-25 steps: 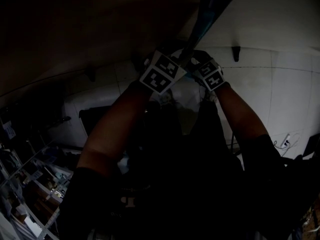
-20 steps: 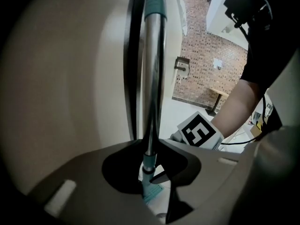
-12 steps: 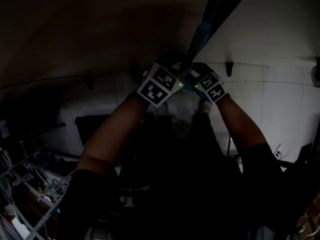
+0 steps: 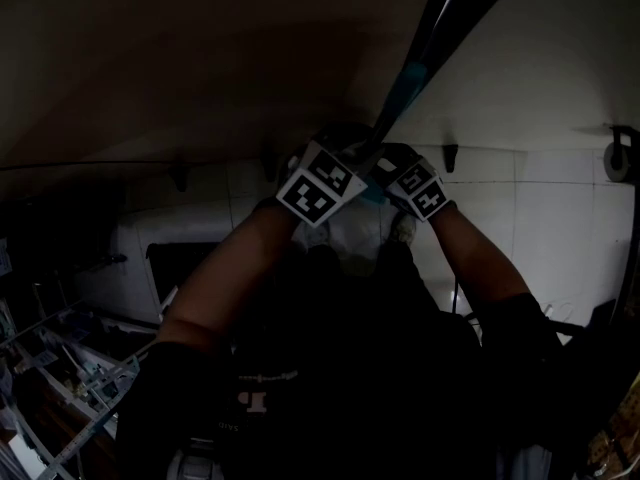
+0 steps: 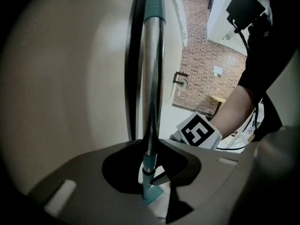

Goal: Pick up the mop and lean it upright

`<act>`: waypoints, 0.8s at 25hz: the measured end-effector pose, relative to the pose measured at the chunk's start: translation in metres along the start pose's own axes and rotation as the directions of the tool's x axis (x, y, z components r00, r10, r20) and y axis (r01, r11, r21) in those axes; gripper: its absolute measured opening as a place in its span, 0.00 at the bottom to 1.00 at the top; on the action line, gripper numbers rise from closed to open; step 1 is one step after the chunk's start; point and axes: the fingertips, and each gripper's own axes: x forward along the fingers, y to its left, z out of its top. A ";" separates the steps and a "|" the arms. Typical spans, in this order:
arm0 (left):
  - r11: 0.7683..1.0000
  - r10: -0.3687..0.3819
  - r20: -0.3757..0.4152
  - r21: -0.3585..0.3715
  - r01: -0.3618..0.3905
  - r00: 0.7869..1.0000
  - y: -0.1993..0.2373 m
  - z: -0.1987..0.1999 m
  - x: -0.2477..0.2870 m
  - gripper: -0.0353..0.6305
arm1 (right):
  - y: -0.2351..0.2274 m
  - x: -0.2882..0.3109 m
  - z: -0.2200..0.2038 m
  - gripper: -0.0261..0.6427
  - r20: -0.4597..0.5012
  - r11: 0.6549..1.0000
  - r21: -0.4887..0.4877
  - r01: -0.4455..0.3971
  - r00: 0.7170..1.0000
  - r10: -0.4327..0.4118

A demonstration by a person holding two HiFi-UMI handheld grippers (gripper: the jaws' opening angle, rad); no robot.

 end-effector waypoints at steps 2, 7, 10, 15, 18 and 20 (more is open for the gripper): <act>1.000 -0.001 0.010 0.007 0.001 1.000 -0.002 0.010 -0.011 0.19 | 0.005 -0.008 0.011 0.22 0.000 1.000 -0.009 -0.006 1.000 0.006; 1.000 -0.022 0.036 0.006 0.022 0.999 -0.011 0.047 -0.043 0.19 | 0.023 -0.040 0.044 0.22 -0.001 0.999 -0.021 -0.031 1.000 0.031; 1.000 -0.025 0.089 0.021 0.023 0.996 -0.008 0.084 -0.067 0.19 | 0.024 -0.063 0.081 0.22 0.011 0.998 -0.051 -0.026 1.000 0.027; 0.998 -0.056 0.201 0.047 0.047 0.978 -0.013 0.146 -0.116 0.19 | 0.034 -0.109 0.142 0.22 0.046 0.995 -0.095 -0.028 0.998 0.033; 0.996 -0.068 0.260 0.073 0.050 0.963 -0.016 0.183 -0.138 0.19 | 0.037 -0.137 0.173 0.22 0.056 0.992 -0.120 -0.041 0.997 0.048; 0.995 -0.071 0.299 0.093 0.045 0.951 -0.019 0.206 -0.158 0.19 | 0.042 -0.155 0.196 0.22 0.061 0.989 -0.144 -0.047 0.997 0.056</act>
